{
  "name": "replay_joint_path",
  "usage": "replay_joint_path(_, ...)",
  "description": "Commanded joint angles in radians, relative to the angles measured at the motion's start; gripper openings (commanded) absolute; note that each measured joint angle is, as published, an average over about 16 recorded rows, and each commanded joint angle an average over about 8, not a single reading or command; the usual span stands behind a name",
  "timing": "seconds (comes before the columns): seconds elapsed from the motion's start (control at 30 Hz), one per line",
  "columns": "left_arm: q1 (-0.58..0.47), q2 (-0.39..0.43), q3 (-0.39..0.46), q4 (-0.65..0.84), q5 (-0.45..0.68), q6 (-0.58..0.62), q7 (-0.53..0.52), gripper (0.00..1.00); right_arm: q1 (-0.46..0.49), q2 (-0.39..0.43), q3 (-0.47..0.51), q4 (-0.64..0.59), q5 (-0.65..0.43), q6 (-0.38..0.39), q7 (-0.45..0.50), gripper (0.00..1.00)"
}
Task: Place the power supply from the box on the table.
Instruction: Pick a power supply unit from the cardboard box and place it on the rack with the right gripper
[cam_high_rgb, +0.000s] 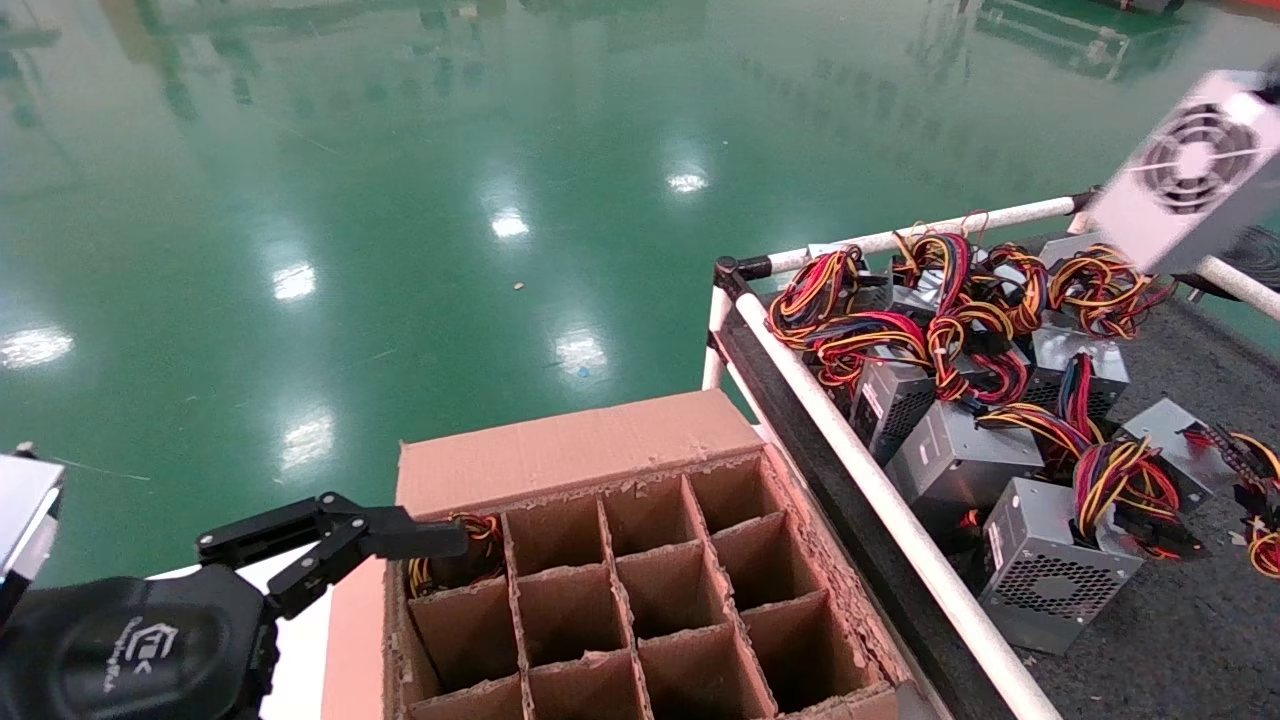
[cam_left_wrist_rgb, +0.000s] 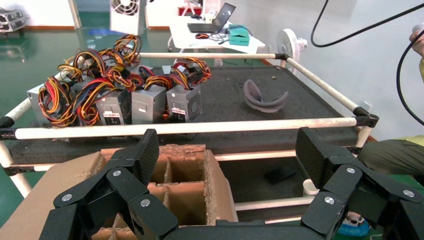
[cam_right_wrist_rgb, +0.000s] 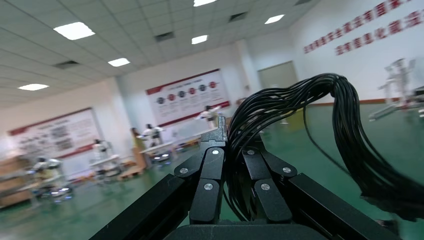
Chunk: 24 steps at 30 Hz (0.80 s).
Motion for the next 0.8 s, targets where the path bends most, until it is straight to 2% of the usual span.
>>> replay_joint_path(0.03, 0.000, 0.000, 0.000, 0.000, 0.000, 0.000, 0.000, 1.00, 0.011, 0.011, -0.005, -0.003, -0.007, 0.025, -0.013, 0.00)
replay_joint_path(0.33, 0.000, 0.000, 0.000, 0.000, 0.000, 0.000, 0.000, 1.00, 0.003, 0.047, -0.008, -0.010, -0.009, 0.111, -0.050, 0.00)
replay_joint_path(0.8, 0.000, 0.000, 0.000, 0.000, 0.000, 0.000, 0.000, 1.00, -0.076, 0.048, 0.009, -0.001, 0.013, 0.177, -0.063, 0.00)
